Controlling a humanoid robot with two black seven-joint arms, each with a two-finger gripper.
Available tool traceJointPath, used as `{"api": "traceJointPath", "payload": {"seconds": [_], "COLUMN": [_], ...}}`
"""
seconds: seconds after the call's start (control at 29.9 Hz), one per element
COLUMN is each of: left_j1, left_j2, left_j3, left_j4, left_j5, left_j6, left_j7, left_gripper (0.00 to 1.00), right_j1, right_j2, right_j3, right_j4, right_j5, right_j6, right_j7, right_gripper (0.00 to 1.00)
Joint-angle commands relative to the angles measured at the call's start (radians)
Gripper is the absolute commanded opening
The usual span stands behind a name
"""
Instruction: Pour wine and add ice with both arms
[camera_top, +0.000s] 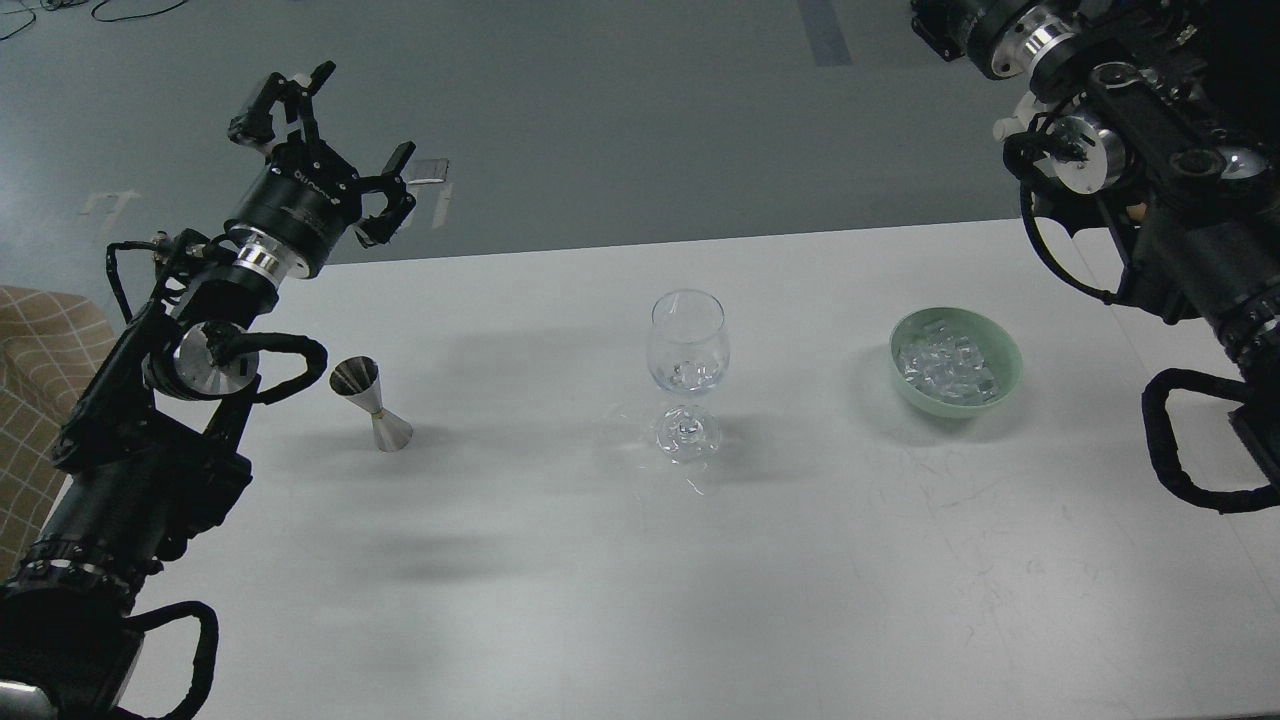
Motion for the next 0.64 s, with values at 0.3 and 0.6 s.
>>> {"api": "traceJointPath", "payload": {"seconds": [0.3, 0.6], "left_j1": [-0.078, -0.248], "left_j2": [0.007, 0.026], "left_j3": [0.126, 0.343], "left_j4": [0.065, 0.251], "left_j5": [0.030, 0.025], "left_j6": [-0.010, 0.010], "left_j7": [-0.010, -0.002], "left_gripper": [0.99, 0.99], "right_j1": [-0.056, -0.055], "right_j2": [0.097, 0.098], "right_j3": [0.003, 0.031], "right_j4": [0.015, 0.015], "right_j5": [0.261, 0.263], "right_j6": [0.007, 0.005], "right_j7": [0.007, 0.011], "right_gripper": [1.00, 1.00]}}
